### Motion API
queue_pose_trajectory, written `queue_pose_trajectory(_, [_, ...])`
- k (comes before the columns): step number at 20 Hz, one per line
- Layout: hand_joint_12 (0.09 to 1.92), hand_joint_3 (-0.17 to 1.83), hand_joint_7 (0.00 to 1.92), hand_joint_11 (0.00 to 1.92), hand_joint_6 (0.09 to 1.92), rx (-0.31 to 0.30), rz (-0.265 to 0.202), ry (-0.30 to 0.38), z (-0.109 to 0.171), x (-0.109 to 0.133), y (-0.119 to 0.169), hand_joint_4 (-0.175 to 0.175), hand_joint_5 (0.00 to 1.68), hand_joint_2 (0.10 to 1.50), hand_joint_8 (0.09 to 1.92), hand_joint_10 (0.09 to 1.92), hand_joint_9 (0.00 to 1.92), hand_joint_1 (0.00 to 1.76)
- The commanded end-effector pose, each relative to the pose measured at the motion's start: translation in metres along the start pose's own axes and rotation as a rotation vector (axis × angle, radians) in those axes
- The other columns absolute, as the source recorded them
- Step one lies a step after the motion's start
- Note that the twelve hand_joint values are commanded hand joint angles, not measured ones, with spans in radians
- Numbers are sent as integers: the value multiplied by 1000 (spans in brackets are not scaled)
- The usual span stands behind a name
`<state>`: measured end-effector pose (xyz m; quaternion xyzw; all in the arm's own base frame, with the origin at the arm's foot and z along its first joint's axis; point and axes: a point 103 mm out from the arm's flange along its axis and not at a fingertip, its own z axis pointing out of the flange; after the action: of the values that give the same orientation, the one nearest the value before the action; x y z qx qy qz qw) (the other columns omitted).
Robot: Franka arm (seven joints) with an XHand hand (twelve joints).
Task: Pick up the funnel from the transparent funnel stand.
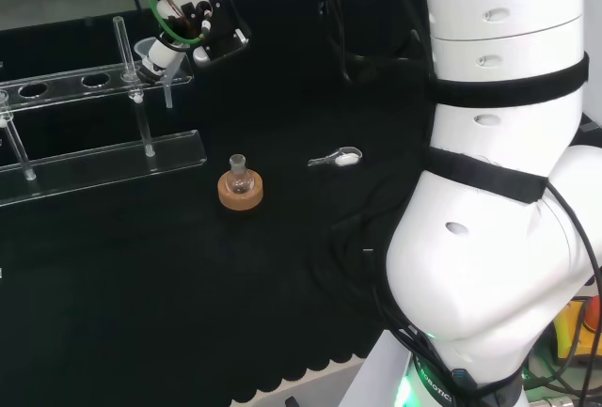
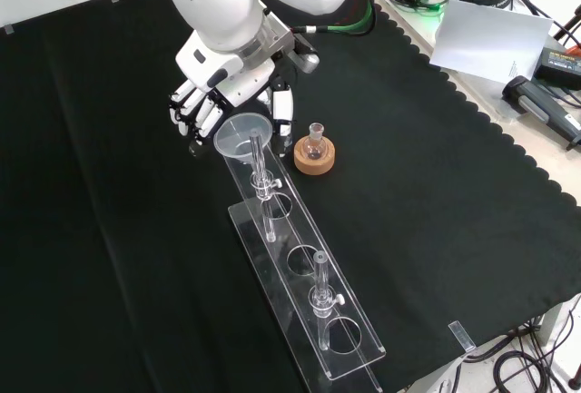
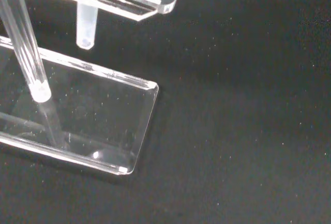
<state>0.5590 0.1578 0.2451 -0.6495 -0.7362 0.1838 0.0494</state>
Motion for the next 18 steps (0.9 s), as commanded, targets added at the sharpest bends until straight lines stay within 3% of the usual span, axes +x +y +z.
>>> queue_pose_trajectory(1, [1016,23,661,0,87,-24,12,11,-2,-1,1,-24,535,717,494,699,274,500])
queue_pose_trajectory(11, [1141,35,851,0,87,-70,25,81,-4,2,1,14,712,731,470,616,438,598])
queue_pose_trajectory(18, [1198,40,921,0,109,-77,31,99,-3,3,2,20,759,731,458,556,516,644])
